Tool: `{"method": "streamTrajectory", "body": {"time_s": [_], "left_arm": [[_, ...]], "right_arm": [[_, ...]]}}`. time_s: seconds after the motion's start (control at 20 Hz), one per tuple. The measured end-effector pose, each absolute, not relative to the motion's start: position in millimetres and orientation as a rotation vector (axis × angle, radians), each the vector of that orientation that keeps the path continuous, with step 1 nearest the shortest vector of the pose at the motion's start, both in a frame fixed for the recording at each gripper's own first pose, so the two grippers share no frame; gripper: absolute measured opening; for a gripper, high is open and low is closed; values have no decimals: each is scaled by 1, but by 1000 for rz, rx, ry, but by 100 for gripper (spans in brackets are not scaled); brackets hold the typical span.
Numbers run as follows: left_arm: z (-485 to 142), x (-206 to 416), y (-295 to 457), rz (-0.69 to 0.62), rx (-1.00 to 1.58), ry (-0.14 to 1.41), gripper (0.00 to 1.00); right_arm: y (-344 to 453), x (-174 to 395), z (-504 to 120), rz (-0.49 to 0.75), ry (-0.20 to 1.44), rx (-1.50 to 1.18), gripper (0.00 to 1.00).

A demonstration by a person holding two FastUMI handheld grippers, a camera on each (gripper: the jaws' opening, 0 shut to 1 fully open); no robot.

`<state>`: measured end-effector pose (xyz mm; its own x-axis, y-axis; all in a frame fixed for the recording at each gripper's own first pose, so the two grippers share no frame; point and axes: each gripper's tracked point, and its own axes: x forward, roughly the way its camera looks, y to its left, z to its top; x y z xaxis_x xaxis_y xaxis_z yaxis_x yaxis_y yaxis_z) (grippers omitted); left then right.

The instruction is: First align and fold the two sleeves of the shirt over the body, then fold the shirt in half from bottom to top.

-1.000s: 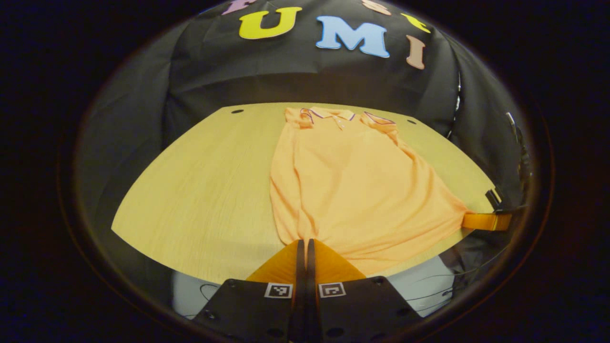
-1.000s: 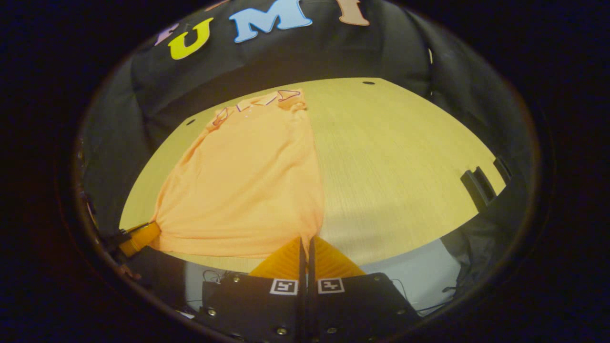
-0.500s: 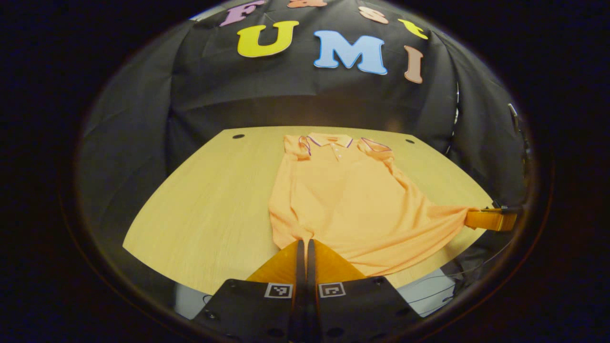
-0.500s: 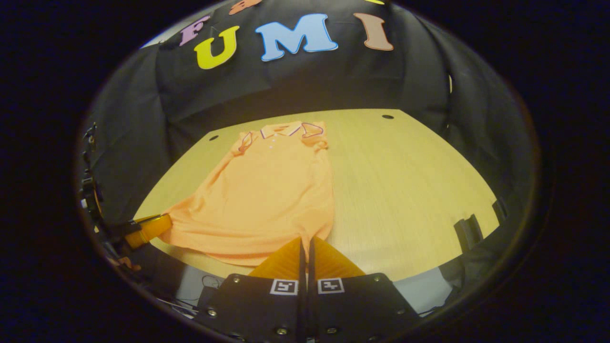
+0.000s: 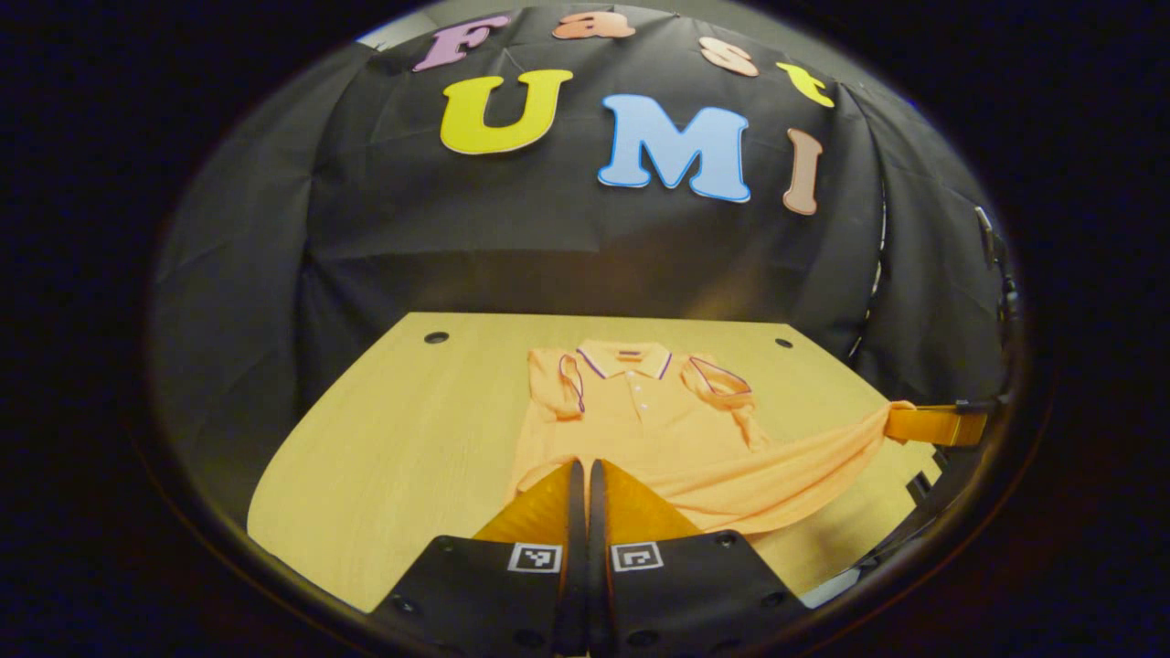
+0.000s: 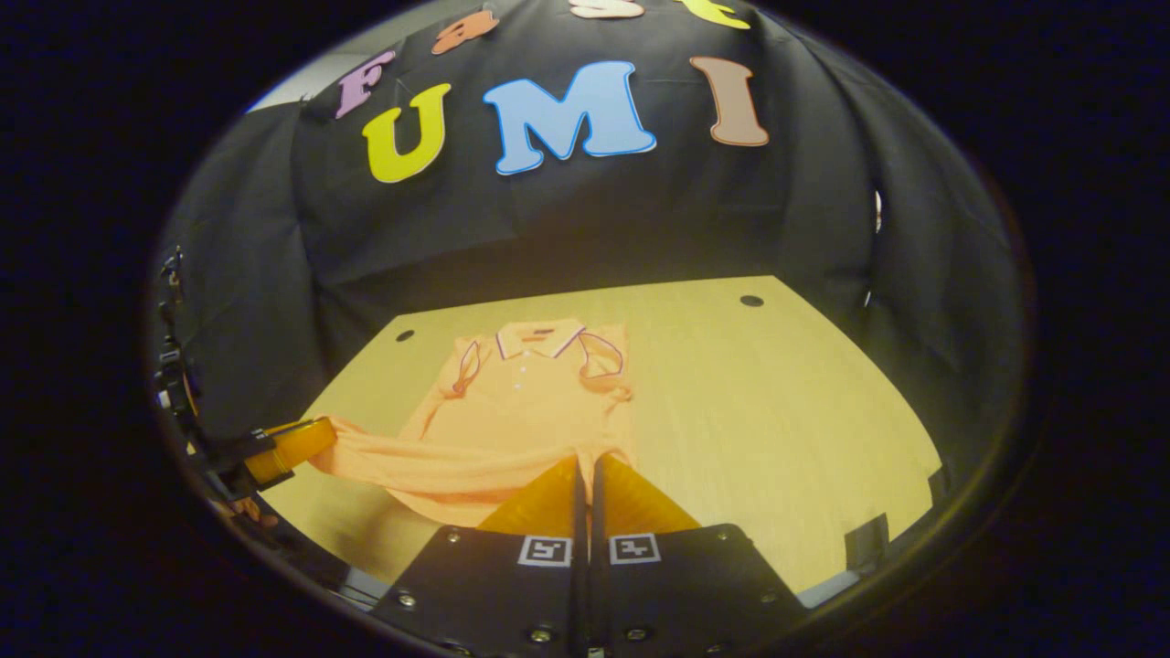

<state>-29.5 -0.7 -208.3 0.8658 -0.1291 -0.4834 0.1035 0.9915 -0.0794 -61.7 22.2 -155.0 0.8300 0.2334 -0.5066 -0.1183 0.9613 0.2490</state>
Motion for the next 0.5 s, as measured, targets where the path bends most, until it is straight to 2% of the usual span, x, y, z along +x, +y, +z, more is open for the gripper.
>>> {"method": "streamTrajectory", "body": {"time_s": [0.5], "left_arm": [[-188,109,-10,-196,-18,470,6]], "right_arm": [[38,63,-117,125,518,193,1]]}}
